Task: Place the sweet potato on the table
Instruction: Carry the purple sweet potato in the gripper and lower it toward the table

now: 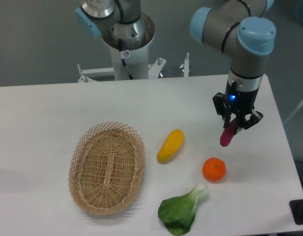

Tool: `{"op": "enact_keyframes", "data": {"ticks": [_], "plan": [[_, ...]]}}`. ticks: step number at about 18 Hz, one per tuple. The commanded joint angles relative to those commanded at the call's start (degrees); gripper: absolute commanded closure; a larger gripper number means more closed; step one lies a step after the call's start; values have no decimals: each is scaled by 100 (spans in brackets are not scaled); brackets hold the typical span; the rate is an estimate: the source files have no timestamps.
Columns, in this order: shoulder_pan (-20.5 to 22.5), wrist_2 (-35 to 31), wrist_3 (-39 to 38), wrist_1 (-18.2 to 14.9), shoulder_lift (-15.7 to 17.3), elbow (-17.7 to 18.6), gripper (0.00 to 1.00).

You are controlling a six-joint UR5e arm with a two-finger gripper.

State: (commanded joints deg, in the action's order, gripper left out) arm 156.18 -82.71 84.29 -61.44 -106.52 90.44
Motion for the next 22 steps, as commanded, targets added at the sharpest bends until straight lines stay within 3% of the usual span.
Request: {"op": "enact_keyframes", "data": {"ticks": [5,10,16,22], "plan": [[88,-9,114,-17,79,105,71],[492,0,1141,61,492,939,71],[834,-26,2275,97,606,1564,70],[914,-70,2741,105,571,1995,70]]}}
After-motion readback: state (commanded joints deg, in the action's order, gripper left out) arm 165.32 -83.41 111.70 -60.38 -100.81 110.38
